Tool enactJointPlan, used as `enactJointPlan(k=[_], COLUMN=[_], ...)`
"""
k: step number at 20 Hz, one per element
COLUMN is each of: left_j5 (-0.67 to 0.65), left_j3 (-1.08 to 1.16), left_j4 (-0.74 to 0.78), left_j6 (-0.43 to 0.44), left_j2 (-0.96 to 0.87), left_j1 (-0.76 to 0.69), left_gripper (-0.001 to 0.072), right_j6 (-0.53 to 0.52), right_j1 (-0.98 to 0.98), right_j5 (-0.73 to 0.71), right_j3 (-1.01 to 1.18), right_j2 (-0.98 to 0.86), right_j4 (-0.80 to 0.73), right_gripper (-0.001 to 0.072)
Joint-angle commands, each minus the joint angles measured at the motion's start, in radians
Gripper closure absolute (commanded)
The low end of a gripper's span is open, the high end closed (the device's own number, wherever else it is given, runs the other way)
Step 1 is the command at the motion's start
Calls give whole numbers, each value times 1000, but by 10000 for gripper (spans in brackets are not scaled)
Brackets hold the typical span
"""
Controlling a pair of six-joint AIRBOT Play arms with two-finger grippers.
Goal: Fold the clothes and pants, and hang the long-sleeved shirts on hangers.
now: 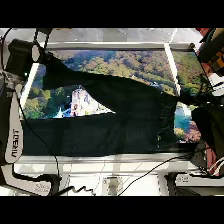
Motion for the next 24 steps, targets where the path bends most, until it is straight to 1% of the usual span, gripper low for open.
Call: enactJointPlan(k=[1, 3, 6, 8, 11, 12, 13, 14, 15, 17, 19, 20, 22, 23, 24], left_j5=[-77, -80, -113, -121, -99, -86, -76, -75, -76, -77, -112, -152, -245, -277, -291], left_j3=[0, 0, -3, -6, -5, -5, -5, -5, -5, -5, -5, -5, -6, -6, -7], left_j4=[17, -42, -212, -287, -326, -326, -323, -312, -286, -202, -158, -156, -161, -188, -237], left_j6=[0, 0, 1, 0, 0, 0, 0, -3, -32, -91, -90, -90, -90, -98, -128], left_j2=[-15, -35, -79, -120, -192, -215, -233, -248, -257, -259, -256, -257, -260, -260, -260], left_j1=[1, 1, 1, 0, 0, 1, 2, 8, 16, 42, 89, 121, 206, 253, 299], left_gripper=[687, 687, 687, 687, 683, 624, 426, 164, 88, 98, 100, 100, 167, 167, 167], right_j6=[27, 27, 27, 27, 27, 27, 27, 27, 26, 26, 26, 26, 26, 25, 25], right_j1=[-53, -61, -60, -60, -60, -60, -60, -60, -60, -60, -60, -60, -60, -60, -60], right_j5=[-17, 1, 2, 2, -1, -3, -5, -6, -7, -10, -16, -18, -20, -20, -20], right_j3=[9, 9, 8, 8, 8, 8, 8, 8, 8, 8, 8, 8, 8, 8, 8], right_j2=[70, 71, 71, 71, 71, 71, 71, 71, 71, 71, 71, 71, 71, 71, 71], right_j4=[-95, -95, -94, -94, -94, -94, -94, -94, -94, -94, -95, -95, -95, -95, -95], right_gripper=[674, 673, 674, 673, 673, 673, 673, 673, 673, 673, 673, 673, 673, 673, 673])
